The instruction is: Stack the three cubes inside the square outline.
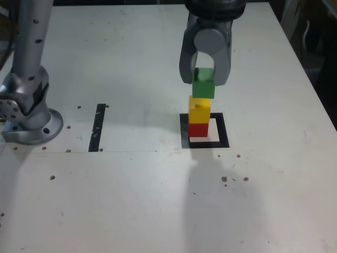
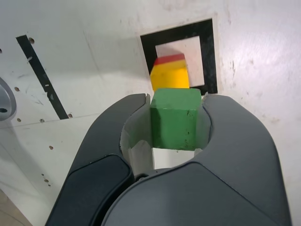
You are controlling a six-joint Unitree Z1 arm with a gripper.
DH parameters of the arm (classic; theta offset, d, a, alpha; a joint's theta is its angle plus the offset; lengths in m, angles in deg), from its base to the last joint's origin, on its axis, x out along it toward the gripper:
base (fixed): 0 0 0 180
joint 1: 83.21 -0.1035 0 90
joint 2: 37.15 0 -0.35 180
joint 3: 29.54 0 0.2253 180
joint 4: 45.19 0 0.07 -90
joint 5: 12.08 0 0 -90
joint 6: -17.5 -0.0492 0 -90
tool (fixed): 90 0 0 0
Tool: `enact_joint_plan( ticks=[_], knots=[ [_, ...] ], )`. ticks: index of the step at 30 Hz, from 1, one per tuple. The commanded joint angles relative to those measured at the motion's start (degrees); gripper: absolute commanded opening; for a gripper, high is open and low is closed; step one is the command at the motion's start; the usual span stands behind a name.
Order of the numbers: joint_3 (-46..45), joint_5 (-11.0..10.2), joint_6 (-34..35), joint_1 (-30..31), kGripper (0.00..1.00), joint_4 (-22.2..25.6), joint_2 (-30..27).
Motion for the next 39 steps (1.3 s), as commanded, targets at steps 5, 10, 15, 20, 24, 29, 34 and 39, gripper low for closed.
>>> enact_joint_plan(
  ticks=[5,10,15,20,24,29,34,39],
  knots=[
    [-1.59,-0.13,-0.78,-1.55,0.11,0.82,0.71],
    [-2.46,-0.19,-1.21,-2.14,0.11,0.63,0.98],
    [-2.43,0.05,-1.32,-2.33,0.11,0.42,1.17],
    [-2.2,0.41,-1.32,-2.33,0.12,0.33,1.5],
    [-1.79,1.56,-1.31,-2.33,0.12,0.23,1.88],
    [-1.91,2.66,-1.31,-2.33,0.12,0.18,2.35],
    [-2.27,2.58,-1.31,-2.33,0.12,0.03,2.47],
    [-2.43,2.12,-1.42,-2.33,0.2,-0.24,2.61]
  ],
)
